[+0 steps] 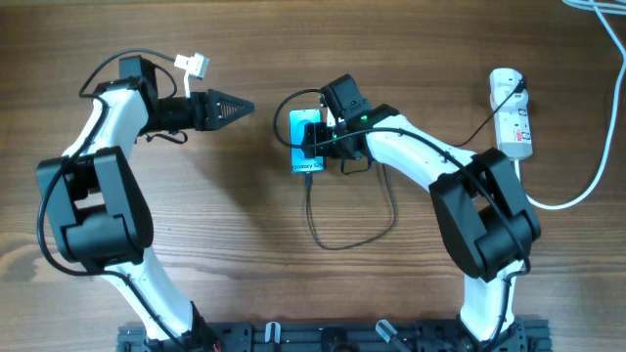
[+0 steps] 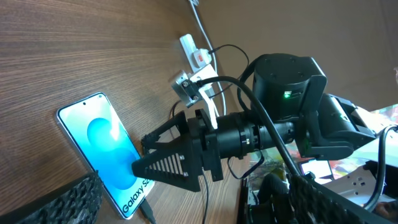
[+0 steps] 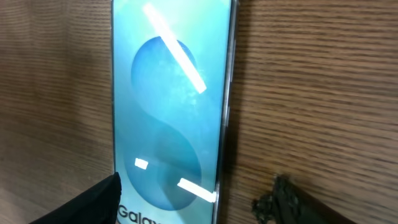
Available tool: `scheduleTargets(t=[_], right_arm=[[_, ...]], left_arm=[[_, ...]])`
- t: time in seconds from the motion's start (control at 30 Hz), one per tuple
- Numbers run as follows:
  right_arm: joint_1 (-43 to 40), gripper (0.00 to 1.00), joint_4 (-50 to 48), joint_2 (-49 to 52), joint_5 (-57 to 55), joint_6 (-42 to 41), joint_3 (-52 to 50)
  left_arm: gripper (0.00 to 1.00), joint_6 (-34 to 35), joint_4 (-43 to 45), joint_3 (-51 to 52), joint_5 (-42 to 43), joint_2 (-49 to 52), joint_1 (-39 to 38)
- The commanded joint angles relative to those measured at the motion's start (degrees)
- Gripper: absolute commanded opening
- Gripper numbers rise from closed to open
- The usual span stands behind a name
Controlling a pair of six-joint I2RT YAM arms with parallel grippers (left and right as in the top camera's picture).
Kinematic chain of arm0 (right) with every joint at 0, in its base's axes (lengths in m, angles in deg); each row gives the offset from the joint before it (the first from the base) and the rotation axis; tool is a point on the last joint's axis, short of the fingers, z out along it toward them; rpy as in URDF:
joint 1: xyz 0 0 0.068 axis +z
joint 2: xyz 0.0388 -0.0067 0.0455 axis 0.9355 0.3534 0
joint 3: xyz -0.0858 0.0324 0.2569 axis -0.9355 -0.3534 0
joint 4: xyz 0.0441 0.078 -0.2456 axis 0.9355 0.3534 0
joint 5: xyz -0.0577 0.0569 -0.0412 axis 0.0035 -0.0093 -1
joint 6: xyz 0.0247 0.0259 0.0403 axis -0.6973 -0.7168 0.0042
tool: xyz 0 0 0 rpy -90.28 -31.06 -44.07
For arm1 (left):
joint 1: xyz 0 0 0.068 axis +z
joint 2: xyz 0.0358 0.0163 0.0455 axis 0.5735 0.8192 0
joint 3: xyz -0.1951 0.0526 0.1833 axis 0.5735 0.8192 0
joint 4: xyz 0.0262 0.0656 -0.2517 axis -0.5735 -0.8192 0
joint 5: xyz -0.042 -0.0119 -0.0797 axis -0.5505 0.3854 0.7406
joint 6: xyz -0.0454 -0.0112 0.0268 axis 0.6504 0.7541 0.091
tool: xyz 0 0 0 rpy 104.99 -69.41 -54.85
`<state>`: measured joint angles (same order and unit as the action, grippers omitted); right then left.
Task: Plug charger to phone and switch on socket
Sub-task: 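Lower the phone flat onto the table with the right gripper, then release the phone and move the right gripper right toward the power strip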
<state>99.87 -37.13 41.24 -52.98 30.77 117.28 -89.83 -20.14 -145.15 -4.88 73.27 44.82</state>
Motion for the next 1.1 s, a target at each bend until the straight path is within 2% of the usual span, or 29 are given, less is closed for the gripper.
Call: scheduleTargets(t=[0.0,0.2,0.43,0.63,0.73,0.8,0.9,0.97,1.07], right_arm=[[-0.55,0.82,2.34,-0.22,-3.61,0.22,-1.77],[-0.55,0.84,4.63,-8.98,-3.63,2.27,-1.77],[-0.59,0.98,7.78,-20.46,-4.09,6.19,-1.77],[-0.59,1.0,9.99,-30.64,-10.05,6.25,-1.77],[-0.59,1.0,11.74,-37.64,-16.98,6.23,-1.77],[-0.59,1.0,17.05,-44.61,-29.18,6.19,-1.77],[-0.59,1.0,21.38,-47.15,-38.6,5.99,-1.77],[-1.05,1.0,28.04,-48.57,-51.39,5.49,-1.77],[-2.82,1.0,33.22,-48.06,-56.87,2.29,-1.77]], left_arm=[[1.0,-0.09,0.17,0.04,-0.57,-0.15,0.2],[1.0,-0.09,0.22,0.04,-0.57,-0.15,0.2],[1.0,-0.09,1.33,0.04,-2.49,-0.15,0.2],[1.0,-0.09,1.64,0.04,-3.54,-0.15,0.2],[1.0,-0.09,1.7,0.04,-3.54,-0.15,0.2],[1.0,-0.11,1.7,0.04,-3.54,-0.15,0.2],[1.0,-0.09,1.7,0.04,-3.54,-0.15,0.2],[1.0,-0.11,1.7,0.04,-3.56,-0.15,0.2],[1.0,-0.09,1.7,0.04,-4.44,-0.15,0.2]])
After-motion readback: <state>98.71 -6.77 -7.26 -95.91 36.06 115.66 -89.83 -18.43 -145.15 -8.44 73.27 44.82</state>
